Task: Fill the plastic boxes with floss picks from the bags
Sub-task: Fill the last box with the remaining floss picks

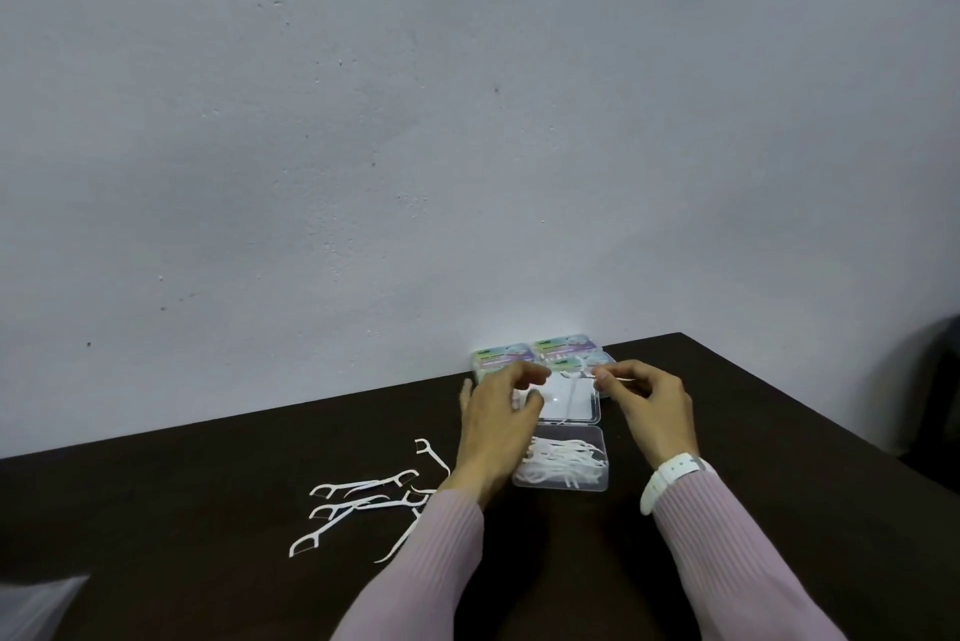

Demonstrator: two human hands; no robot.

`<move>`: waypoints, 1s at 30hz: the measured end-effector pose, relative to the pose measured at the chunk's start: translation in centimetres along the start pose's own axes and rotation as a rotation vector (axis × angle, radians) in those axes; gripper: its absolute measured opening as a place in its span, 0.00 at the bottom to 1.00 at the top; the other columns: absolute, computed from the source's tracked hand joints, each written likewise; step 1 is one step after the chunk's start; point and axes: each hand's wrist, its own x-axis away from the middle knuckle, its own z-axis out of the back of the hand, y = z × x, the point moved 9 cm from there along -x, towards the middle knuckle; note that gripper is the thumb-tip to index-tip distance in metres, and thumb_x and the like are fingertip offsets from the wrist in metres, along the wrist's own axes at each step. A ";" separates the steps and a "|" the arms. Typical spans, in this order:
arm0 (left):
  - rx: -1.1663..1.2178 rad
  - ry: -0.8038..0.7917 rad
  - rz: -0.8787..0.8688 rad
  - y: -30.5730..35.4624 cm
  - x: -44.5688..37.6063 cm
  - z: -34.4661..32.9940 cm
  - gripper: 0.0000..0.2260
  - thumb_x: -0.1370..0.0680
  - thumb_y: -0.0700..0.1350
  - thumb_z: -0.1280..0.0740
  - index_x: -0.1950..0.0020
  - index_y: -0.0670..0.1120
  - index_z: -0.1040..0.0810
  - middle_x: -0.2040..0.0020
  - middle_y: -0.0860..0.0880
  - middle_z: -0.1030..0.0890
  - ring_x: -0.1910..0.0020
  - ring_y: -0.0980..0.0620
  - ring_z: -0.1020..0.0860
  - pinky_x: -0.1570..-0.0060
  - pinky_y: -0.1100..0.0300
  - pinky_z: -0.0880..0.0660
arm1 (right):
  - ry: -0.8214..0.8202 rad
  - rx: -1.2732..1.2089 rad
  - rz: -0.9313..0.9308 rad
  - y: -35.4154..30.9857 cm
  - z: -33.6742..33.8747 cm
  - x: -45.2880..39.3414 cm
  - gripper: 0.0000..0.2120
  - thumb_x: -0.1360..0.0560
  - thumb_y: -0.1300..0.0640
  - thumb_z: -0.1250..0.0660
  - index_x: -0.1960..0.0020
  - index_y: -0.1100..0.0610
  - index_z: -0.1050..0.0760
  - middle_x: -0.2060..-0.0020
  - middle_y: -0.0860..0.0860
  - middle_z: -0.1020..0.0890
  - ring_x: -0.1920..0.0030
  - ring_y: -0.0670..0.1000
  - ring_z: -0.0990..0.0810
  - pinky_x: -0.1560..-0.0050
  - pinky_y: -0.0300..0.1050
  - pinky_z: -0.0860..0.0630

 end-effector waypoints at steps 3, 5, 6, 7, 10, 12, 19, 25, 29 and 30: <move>0.174 -0.023 -0.043 1.2 -0.2 0.4 0.10 0.21 0.44 0.36 0.40 0.52 0.23 0.48 0.57 0.21 0.47 0.64 0.25 0.43 0.64 0.28 | -0.063 0.008 0.034 -0.5 -0.6 0.1 0.01 0.28 0.56 0.30 0.58 0.51 0.21 0.57 0.51 0.17 0.54 0.48 0.20 0.55 0.39 0.26; 0.154 -0.055 -0.081 1.9 -0.3 0.2 0.12 0.22 0.48 0.34 0.39 0.53 0.22 0.48 0.57 0.20 0.47 0.62 0.24 0.47 0.68 0.29 | -0.117 0.019 0.075 -1.0 -1.2 0.4 0.03 0.28 0.55 0.30 0.60 0.49 0.21 0.59 0.49 0.17 0.55 0.48 0.19 0.54 0.40 0.24; 0.136 -0.065 -0.089 2.1 -0.3 0.0 0.12 0.23 0.49 0.33 0.40 0.53 0.22 0.48 0.57 0.20 0.47 0.62 0.24 0.47 0.68 0.29 | -0.139 0.030 0.095 -1.3 -1.5 0.5 0.03 0.28 0.55 0.30 0.61 0.49 0.21 0.60 0.48 0.17 0.55 0.48 0.19 0.52 0.42 0.23; 0.116 -0.063 -0.093 2.2 -0.3 0.0 0.11 0.23 0.49 0.33 0.41 0.52 0.21 0.49 0.57 0.20 0.48 0.61 0.24 0.47 0.67 0.28 | -0.157 0.042 0.112 -1.4 -1.8 0.6 0.03 0.28 0.56 0.30 0.61 0.49 0.21 0.61 0.48 0.17 0.56 0.48 0.19 0.52 0.43 0.23; 0.108 0.000 -0.106 2.4 -0.3 0.5 0.06 0.25 0.47 0.31 0.49 0.50 0.17 0.54 0.56 0.18 0.53 0.60 0.22 0.53 0.70 0.27 | -0.178 0.078 0.145 -1.6 -2.2 0.8 0.02 0.28 0.56 0.30 0.59 0.50 0.21 0.61 0.47 0.18 0.56 0.50 0.20 0.53 0.45 0.21; 0.138 0.033 -0.104 2.4 -0.3 0.9 0.03 0.25 0.44 0.30 0.54 0.48 0.17 0.57 0.55 0.18 0.55 0.59 0.22 0.57 0.74 0.29 | -0.188 0.086 0.152 -1.6 -2.3 0.8 0.00 0.28 0.55 0.30 0.58 0.51 0.20 0.60 0.47 0.18 0.55 0.50 0.20 0.53 0.45 0.21; 0.373 0.122 -0.002 1.2 -0.9 2.2 0.03 0.29 0.39 0.27 0.57 0.45 0.17 0.59 0.51 0.16 0.60 0.58 0.20 0.59 0.69 0.25 | -0.243 0.154 0.159 -1.5 -2.6 0.9 0.02 0.30 0.55 0.28 0.59 0.49 0.19 0.60 0.46 0.17 0.56 0.48 0.18 0.47 0.51 0.22; 0.691 0.269 0.185 -1.1 -0.7 3.7 0.08 0.31 0.32 0.27 0.56 0.42 0.19 0.61 0.47 0.17 0.62 0.57 0.19 0.61 0.70 0.25 | -0.331 0.298 0.098 0.1 -3.3 0.9 0.06 0.33 0.53 0.25 0.65 0.43 0.21 0.63 0.40 0.17 0.55 0.42 0.20 0.37 0.56 0.30; 0.701 0.137 0.304 -2.5 -0.4 1.7 0.09 0.32 0.31 0.26 0.57 0.43 0.20 0.64 0.48 0.17 0.64 0.57 0.19 0.64 0.71 0.26 | -0.377 0.432 0.125 0.4 -3.8 1.2 0.05 0.33 0.50 0.26 0.65 0.44 0.22 0.65 0.41 0.18 0.59 0.40 0.21 0.39 0.54 0.29; 0.668 0.097 0.314 -2.8 -0.3 1.1 0.10 0.33 0.31 0.26 0.58 0.43 0.20 0.64 0.48 0.17 0.64 0.57 0.19 0.64 0.70 0.26 | -0.376 0.453 0.139 0.2 -3.8 1.2 0.05 0.32 0.50 0.27 0.65 0.44 0.22 0.65 0.41 0.18 0.59 0.40 0.21 0.39 0.53 0.29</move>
